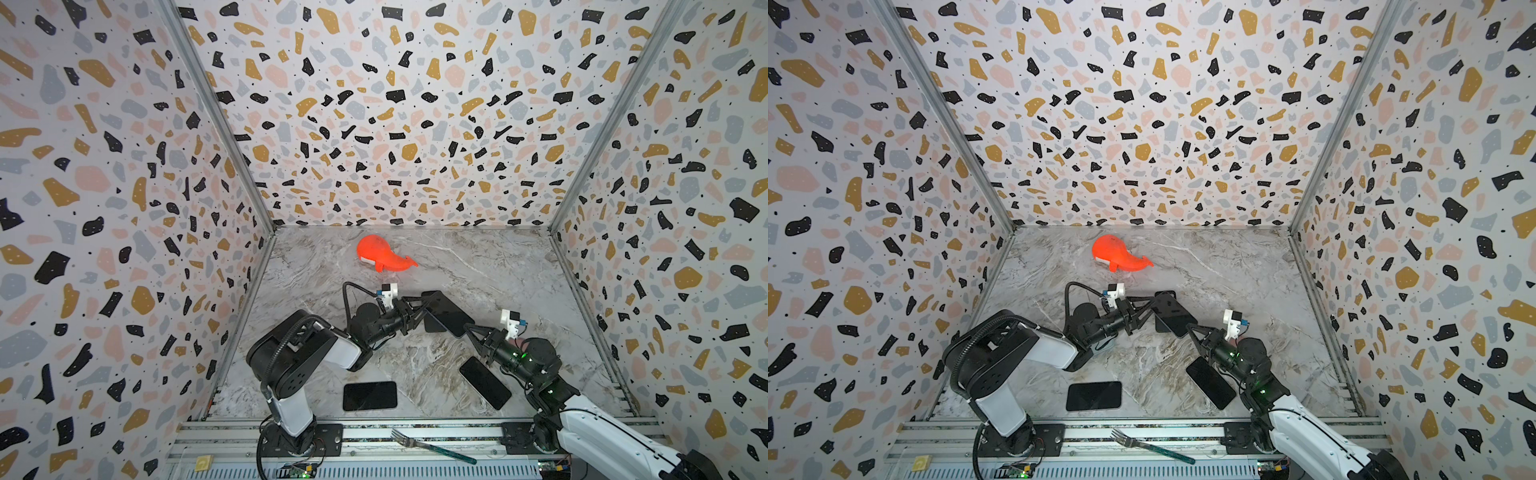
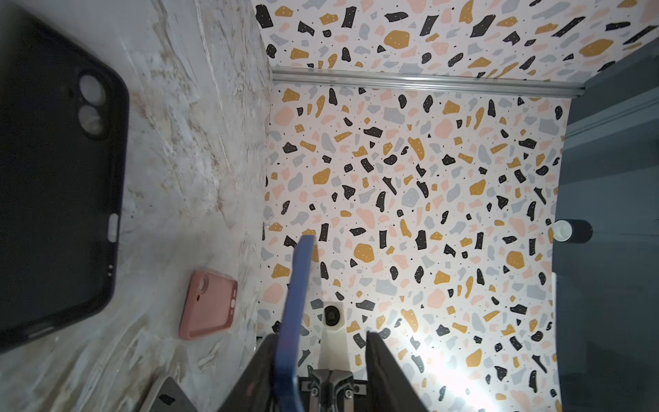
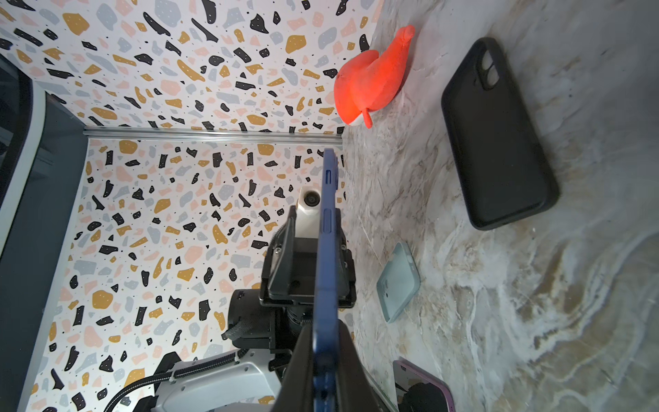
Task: Put the phone into the phone case
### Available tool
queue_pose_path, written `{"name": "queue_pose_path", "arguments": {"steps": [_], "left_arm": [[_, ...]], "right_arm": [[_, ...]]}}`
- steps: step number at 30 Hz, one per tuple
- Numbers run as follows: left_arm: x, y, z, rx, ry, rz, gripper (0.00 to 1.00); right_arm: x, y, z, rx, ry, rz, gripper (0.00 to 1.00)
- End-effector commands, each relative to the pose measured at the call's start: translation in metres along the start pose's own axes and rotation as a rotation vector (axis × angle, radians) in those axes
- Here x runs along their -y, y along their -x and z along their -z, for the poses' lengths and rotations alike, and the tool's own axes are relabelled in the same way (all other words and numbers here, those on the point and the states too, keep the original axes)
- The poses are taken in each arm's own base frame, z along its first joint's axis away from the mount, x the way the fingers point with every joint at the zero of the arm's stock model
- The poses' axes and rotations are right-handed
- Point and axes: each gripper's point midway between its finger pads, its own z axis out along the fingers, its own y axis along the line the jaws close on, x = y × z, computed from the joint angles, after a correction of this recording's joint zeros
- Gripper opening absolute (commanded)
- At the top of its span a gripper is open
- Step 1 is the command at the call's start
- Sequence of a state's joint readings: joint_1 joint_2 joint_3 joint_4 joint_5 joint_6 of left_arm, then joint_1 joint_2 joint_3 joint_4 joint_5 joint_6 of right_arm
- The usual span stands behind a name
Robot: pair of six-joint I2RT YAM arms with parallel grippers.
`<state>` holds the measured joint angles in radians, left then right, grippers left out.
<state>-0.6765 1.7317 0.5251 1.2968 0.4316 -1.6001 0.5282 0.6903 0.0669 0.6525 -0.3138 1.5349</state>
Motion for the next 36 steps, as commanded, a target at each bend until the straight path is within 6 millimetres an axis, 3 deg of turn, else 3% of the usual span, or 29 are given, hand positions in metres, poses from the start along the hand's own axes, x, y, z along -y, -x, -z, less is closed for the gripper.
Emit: {"name": "queue_pose_path", "arguments": {"steps": [1,7,18,29,36], "left_arm": [[0.005,-0.004,-0.008,-0.049,0.068,-0.149,0.54],[-0.034,0.016,-0.013,-0.113,0.430,-0.427,0.61],[-0.088,0.051,-0.035,-0.344,0.791,-0.706,0.60],[-0.098,0.103,-0.066,-0.406,0.986,-0.929,0.52],[-0.117,0.114,-0.087,-0.451,1.009,-0.956,0.48]], "right_arm": [[-0.006,0.008,0.004,0.028,0.012,0.032,0.00],[0.000,0.020,0.010,0.053,-0.006,0.041,0.00],[0.014,0.040,0.018,0.072,-0.050,0.054,0.00],[0.021,0.043,0.021,0.038,-0.071,0.080,0.00],[0.026,0.043,0.023,0.033,-0.081,0.085,0.00]]}}
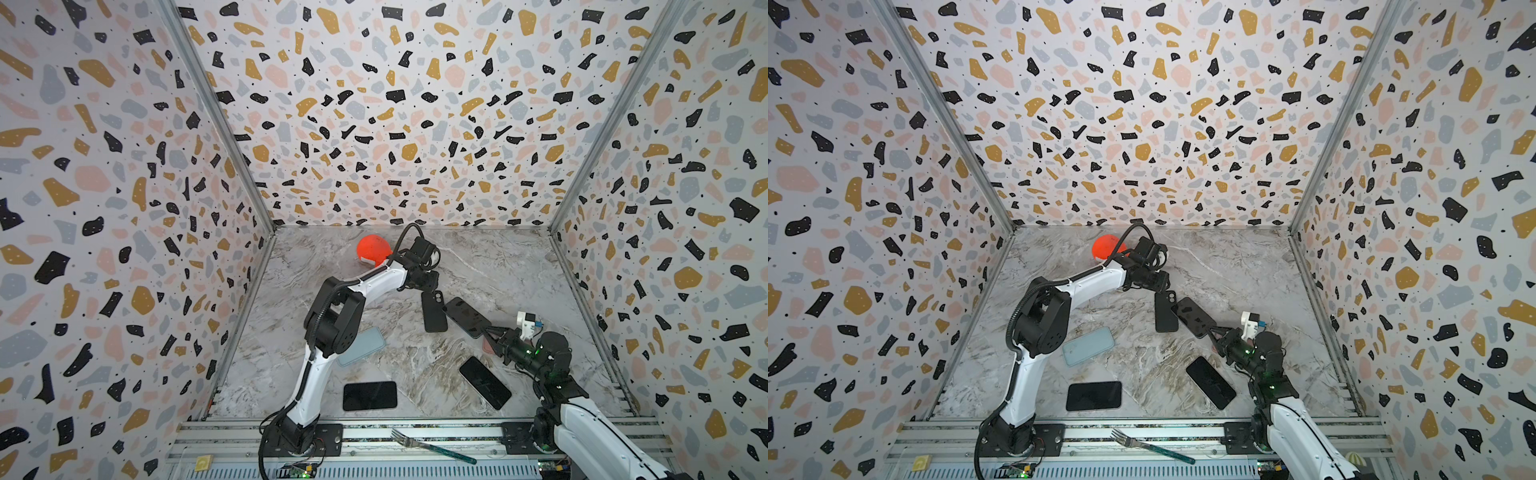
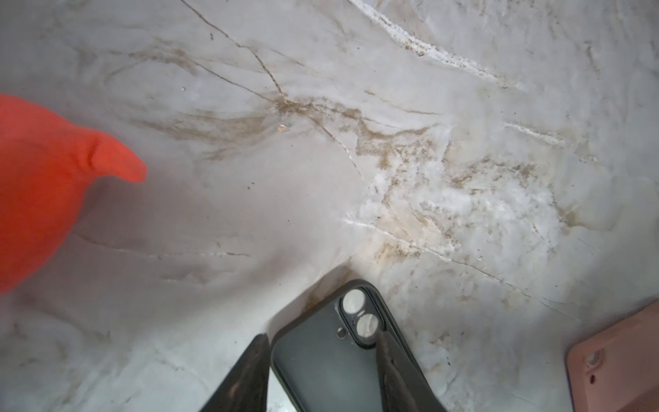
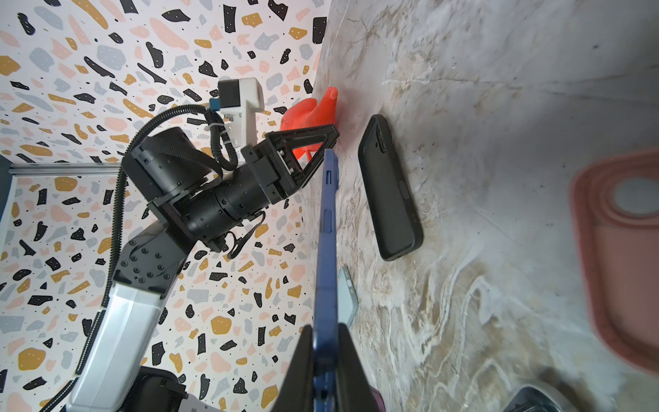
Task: Put the phone into the phone case
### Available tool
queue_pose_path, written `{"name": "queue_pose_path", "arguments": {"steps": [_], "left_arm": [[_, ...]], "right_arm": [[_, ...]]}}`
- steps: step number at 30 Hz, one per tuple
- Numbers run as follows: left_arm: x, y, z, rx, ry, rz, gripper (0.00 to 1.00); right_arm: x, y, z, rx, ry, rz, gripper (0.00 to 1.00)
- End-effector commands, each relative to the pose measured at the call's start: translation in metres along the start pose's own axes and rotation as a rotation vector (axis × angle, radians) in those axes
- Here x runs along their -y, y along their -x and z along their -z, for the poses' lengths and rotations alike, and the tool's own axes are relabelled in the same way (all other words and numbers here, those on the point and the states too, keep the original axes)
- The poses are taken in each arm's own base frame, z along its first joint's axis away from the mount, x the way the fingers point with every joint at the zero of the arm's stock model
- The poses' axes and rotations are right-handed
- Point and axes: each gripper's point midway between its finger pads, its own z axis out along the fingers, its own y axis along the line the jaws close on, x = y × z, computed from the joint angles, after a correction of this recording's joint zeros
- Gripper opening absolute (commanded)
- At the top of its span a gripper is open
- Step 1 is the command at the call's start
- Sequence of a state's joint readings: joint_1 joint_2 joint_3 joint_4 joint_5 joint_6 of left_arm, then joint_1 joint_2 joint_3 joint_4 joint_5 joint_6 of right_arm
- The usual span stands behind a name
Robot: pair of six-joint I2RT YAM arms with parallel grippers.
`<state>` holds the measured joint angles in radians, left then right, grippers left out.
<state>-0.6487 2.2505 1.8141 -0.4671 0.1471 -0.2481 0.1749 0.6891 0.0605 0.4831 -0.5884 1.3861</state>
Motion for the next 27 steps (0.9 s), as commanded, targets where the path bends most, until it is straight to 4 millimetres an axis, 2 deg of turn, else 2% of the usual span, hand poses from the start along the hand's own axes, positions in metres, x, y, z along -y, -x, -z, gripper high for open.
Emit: {"name": "queue_pose_path", "arguments": {"steps": [1,6,13,18,27], "left_arm": [[-0.007,-0.010,-0.012,-0.069,0.026,-0.047,0.48],[-0.006,-0.017,-0.013,-0.085,0.044,-0.094,0.46],[-0.018,-0.023,-0.014,-0.114,0.106,-0.113,0.41],[-0.027,-0.035,-0.014,-0.142,0.137,-0.104,0.35],[-0.038,-0.045,-0.005,-0.148,0.165,-0.075,0.26]], "right_arm": [[-0.016,-0.001,0.002,-0.015,0.060,0.065,0.00],[-0.016,-0.001,0.002,-0.018,0.058,0.067,0.00],[-0.017,-0.002,0.003,-0.019,0.061,0.069,0.00],[-0.018,-0.001,0.003,-0.013,0.057,0.073,0.00],[-0.017,-0.001,0.003,-0.016,0.051,0.073,0.00]]}}
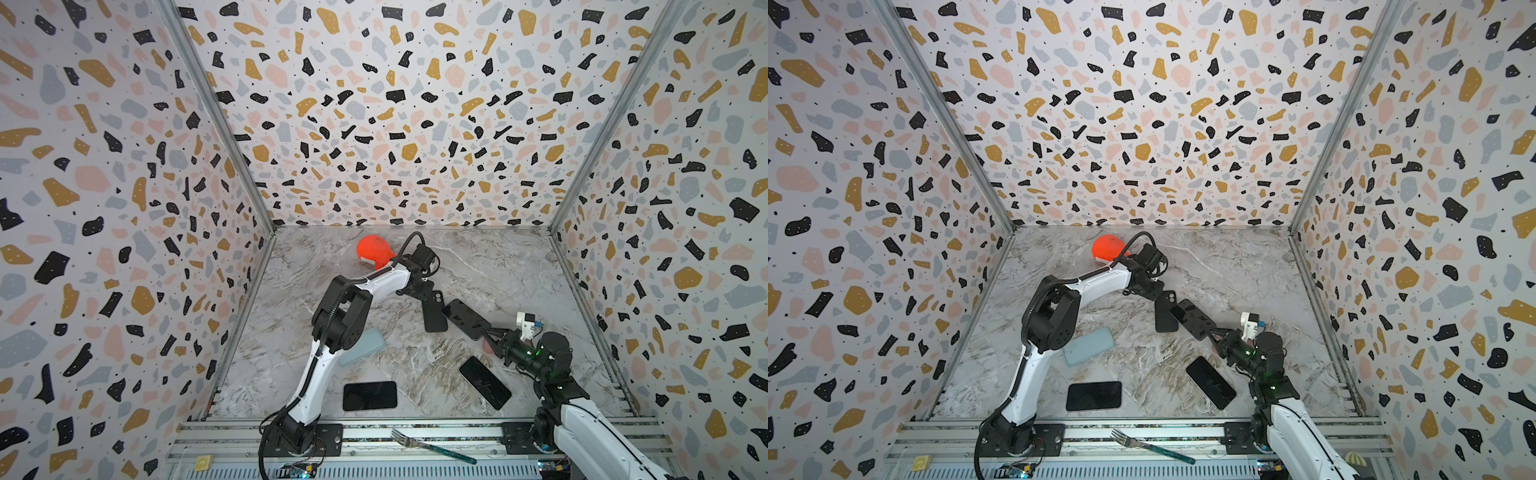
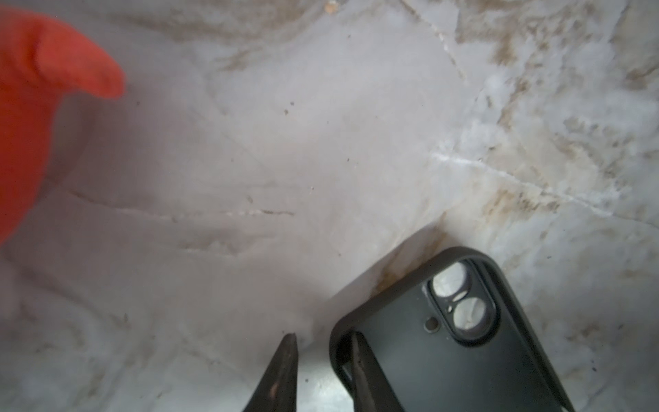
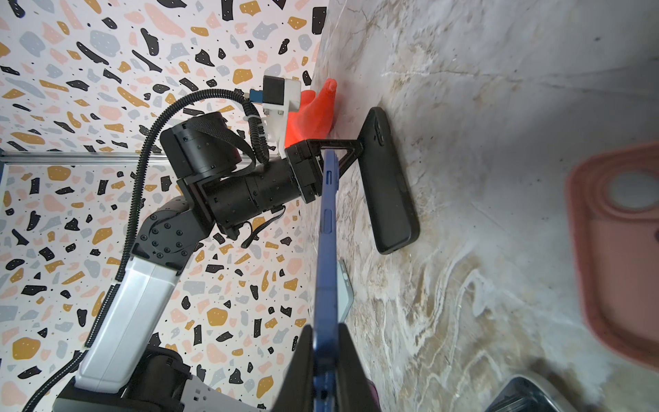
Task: Put the phone into the phone case
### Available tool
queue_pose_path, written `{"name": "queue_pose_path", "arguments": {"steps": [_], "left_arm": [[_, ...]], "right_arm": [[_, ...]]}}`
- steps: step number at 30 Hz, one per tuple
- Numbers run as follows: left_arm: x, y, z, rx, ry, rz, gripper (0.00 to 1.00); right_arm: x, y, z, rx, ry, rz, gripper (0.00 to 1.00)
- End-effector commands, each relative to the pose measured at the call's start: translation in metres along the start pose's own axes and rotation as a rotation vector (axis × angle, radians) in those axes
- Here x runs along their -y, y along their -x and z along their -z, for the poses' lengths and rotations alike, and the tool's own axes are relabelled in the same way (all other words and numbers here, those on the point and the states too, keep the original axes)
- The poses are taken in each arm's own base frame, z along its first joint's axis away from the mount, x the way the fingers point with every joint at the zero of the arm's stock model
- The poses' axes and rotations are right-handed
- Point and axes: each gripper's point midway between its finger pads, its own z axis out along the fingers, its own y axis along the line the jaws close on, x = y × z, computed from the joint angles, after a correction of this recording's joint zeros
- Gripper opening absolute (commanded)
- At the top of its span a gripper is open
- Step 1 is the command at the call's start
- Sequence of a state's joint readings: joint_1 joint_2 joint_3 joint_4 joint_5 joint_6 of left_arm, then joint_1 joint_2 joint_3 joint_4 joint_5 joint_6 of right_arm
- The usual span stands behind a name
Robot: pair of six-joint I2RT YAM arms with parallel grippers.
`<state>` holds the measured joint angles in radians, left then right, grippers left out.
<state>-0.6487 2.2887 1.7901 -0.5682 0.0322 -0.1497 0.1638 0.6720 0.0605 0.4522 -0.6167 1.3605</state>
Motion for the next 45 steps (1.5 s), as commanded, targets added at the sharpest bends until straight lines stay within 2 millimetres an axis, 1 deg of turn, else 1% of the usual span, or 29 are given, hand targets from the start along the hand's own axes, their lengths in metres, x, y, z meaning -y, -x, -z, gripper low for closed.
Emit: {"name": "queue_pose_path", "arguments": {"steps": [1,6,12,17,24,28,32,36,39,40,45], "left_arm": [[-0.008,-0.006,0.009,-0.010,0.026,0.012,0.24],[-0.011,-0.014,0.012,-0.015,0.033,0.043,0.18],[-0.022,-0.029,0.018,-0.019,0.072,0.136,0.12],[-0.030,-0.043,0.028,0.005,0.104,0.248,0.09],[-0.040,-0.059,0.045,0.063,0.133,0.404,0.00],[-0.047,-0.068,0.051,0.084,0.158,0.491,0.00],[-0.049,-0.079,0.052,0.063,0.175,0.539,0.00],[-0.047,-0.093,0.052,0.049,0.165,0.574,0.00],[-0.043,-0.099,0.054,0.051,0.135,0.591,0.08],[-0.040,-0.100,0.054,0.051,0.121,0.590,0.14],[-0.027,-0.102,0.059,0.059,0.051,0.580,0.35]], "right_arm": [[-0.019,0.002,0.001,0.002,0.055,0.058,0.00],[-0.017,0.001,0.001,0.001,0.050,0.058,0.00],[-0.013,-0.001,0.001,-0.003,0.039,0.056,0.00],[-0.010,-0.004,-0.001,-0.015,0.022,0.061,0.00],[-0.011,-0.012,-0.006,-0.054,0.004,0.074,0.00],[-0.014,-0.017,-0.009,-0.077,0.007,0.086,0.00],[-0.019,-0.019,-0.010,-0.096,0.009,0.106,0.00],[-0.021,-0.019,-0.010,-0.098,0.013,0.119,0.00],[-0.021,-0.020,-0.011,-0.102,0.010,0.122,0.00],[-0.021,-0.020,-0.012,-0.105,0.010,0.124,0.00],[-0.025,-0.020,-0.013,-0.120,0.013,0.139,0.00]]}}
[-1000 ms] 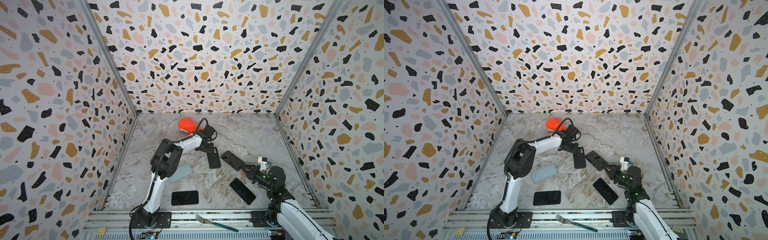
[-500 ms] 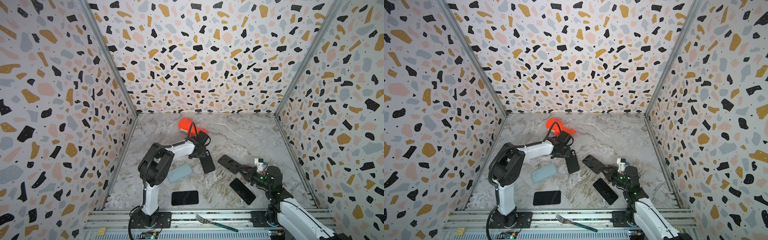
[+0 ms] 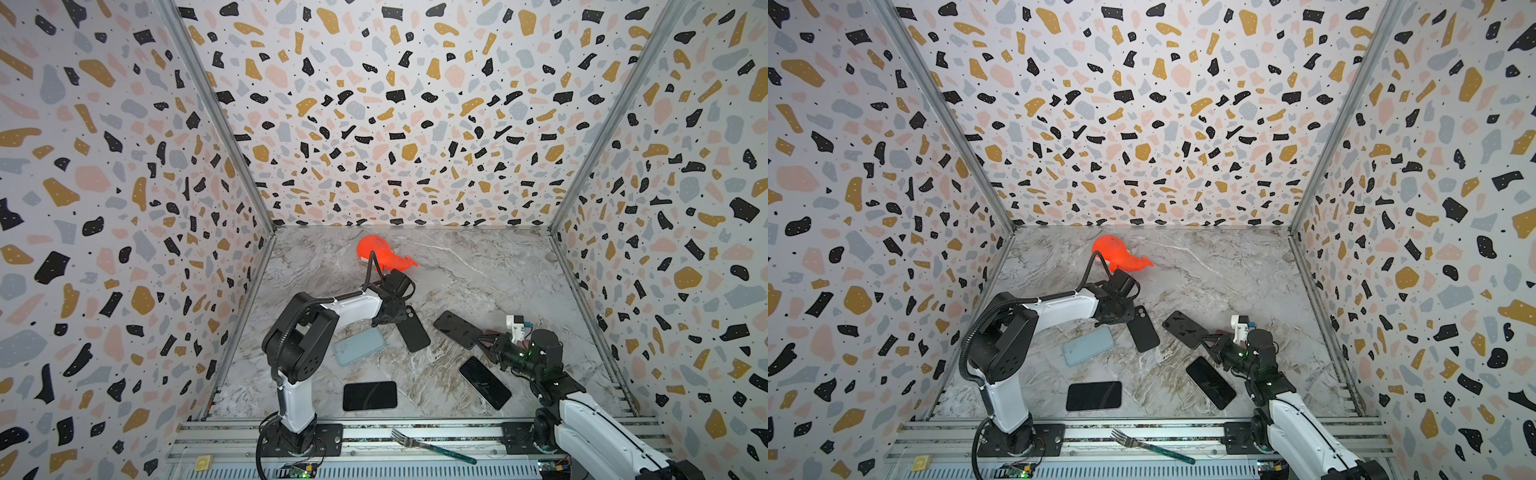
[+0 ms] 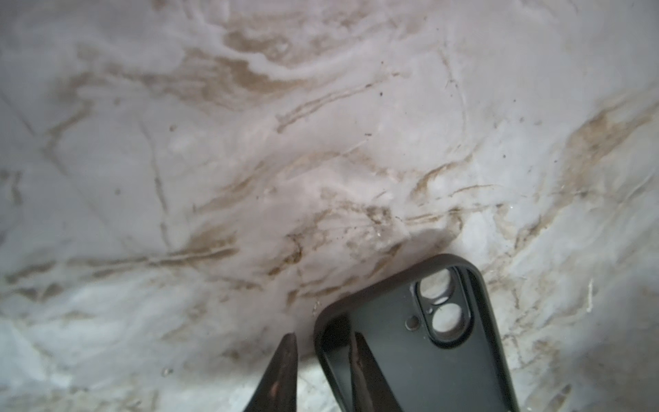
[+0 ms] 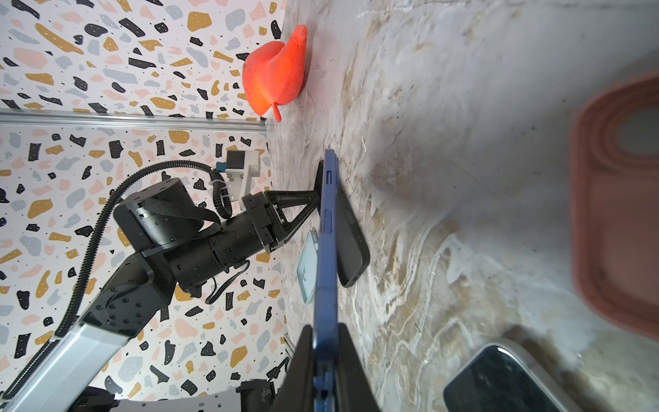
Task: Put the phone into the phone case
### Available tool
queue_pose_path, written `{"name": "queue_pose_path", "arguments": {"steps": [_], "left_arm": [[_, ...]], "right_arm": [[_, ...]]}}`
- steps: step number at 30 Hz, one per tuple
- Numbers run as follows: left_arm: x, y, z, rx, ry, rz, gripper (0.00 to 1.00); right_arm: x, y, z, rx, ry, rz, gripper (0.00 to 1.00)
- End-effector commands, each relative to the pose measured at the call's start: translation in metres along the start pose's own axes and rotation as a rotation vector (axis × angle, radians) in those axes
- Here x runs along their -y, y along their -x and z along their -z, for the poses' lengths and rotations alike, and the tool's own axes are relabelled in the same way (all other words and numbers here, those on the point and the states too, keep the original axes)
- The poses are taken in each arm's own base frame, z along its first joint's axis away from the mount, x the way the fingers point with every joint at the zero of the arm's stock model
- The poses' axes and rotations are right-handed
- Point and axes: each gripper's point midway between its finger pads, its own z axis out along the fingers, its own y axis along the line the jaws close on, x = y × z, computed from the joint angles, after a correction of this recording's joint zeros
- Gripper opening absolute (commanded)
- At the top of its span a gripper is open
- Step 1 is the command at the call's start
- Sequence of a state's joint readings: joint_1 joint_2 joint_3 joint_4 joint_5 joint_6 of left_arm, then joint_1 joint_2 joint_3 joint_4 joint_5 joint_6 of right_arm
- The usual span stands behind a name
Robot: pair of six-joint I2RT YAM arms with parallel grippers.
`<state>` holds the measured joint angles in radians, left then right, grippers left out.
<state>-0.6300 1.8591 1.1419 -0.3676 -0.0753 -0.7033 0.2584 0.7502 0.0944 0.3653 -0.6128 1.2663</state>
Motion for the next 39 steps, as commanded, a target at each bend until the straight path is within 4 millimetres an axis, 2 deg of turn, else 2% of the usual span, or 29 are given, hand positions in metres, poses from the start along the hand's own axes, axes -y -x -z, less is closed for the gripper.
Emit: {"name": "queue_pose_path", "arguments": {"steps": [1,4,11,15,23,27,34,39], "left_arm": [[0.013,-0.001,0.010,0.012,-0.083,0.012,0.38],[0.020,-0.010,0.019,0.004,-0.143,0.014,0.45],[0.042,-0.037,0.046,-0.032,-0.323,0.013,0.49],[0.052,-0.056,0.052,-0.072,-0.380,0.010,0.50],[0.060,-0.088,0.052,-0.149,-0.437,0.034,0.50],[0.061,-0.093,0.059,-0.145,-0.468,0.038,0.50],[0.064,-0.106,0.051,-0.181,-0.516,0.027,0.52],[0.071,-0.107,0.047,-0.198,-0.535,0.022,0.52]], "right_arm": [[-0.042,0.009,0.001,0.006,0.097,0.104,0.00],[-0.044,0.010,0.001,0.005,0.096,0.116,0.00],[-0.054,0.013,-0.001,-0.004,0.096,0.159,0.00],[-0.053,0.012,-0.003,-0.024,0.093,0.163,0.00],[-0.052,0.013,-0.002,-0.015,0.077,0.170,0.00],[-0.052,0.015,-0.002,-0.006,0.064,0.179,0.00],[-0.052,0.018,-0.004,-0.004,0.053,0.186,0.00],[-0.053,0.020,-0.004,0.000,0.044,0.190,0.00]]}}
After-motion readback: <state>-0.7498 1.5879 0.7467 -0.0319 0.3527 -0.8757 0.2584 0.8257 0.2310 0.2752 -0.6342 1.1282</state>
